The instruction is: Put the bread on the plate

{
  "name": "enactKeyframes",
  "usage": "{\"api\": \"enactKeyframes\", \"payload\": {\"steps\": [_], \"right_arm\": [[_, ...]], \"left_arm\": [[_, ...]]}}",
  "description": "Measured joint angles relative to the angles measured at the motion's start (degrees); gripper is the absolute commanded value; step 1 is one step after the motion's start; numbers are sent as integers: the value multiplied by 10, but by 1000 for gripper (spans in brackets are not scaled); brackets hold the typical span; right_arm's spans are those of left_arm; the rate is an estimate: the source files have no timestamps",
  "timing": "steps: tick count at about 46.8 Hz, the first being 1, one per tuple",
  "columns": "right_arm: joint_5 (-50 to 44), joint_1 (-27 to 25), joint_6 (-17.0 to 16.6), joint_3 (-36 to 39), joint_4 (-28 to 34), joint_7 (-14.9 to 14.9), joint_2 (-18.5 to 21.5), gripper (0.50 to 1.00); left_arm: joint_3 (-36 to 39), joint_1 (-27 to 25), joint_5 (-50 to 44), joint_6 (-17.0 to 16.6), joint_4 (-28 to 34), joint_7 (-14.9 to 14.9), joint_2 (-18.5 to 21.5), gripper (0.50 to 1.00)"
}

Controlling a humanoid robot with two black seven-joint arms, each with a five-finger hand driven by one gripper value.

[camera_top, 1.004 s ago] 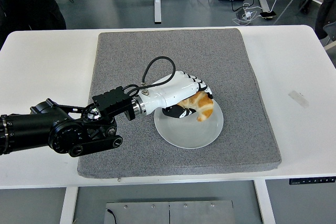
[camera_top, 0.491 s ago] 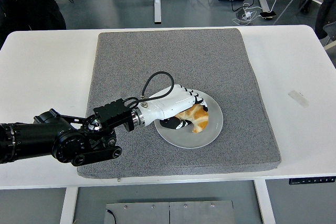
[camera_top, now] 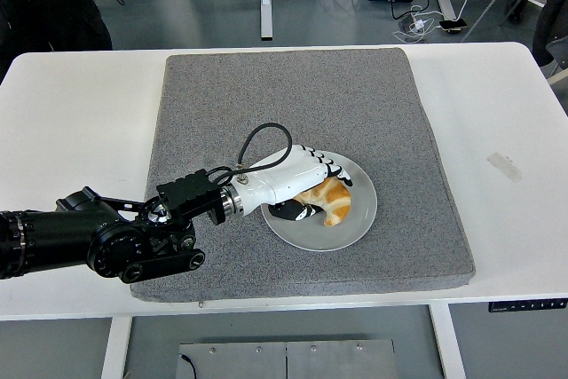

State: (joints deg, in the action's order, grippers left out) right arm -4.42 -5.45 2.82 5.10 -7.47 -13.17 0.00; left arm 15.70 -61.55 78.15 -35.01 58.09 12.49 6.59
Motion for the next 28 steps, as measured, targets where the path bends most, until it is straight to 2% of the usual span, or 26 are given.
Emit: {"api": "enactKeyframes", "payload": {"steps": [9, 15, 21, 28], "right_arm": [[0, 0, 0, 0, 0, 0, 0, 1000], [0, 0, 0, 0, 0, 0, 0, 1000], [0, 0, 0, 0, 0, 0, 0, 1000], [0, 0, 0, 0, 0, 0, 0, 1000]], "left_arm": [[3, 0, -1, 0, 0, 1, 0, 934], [3, -3, -3, 4, 8, 10, 4, 939], [-5, -14, -27, 29, 28, 31, 21, 939], [-24, -35, -70, 70, 87, 72, 68, 939]]}}
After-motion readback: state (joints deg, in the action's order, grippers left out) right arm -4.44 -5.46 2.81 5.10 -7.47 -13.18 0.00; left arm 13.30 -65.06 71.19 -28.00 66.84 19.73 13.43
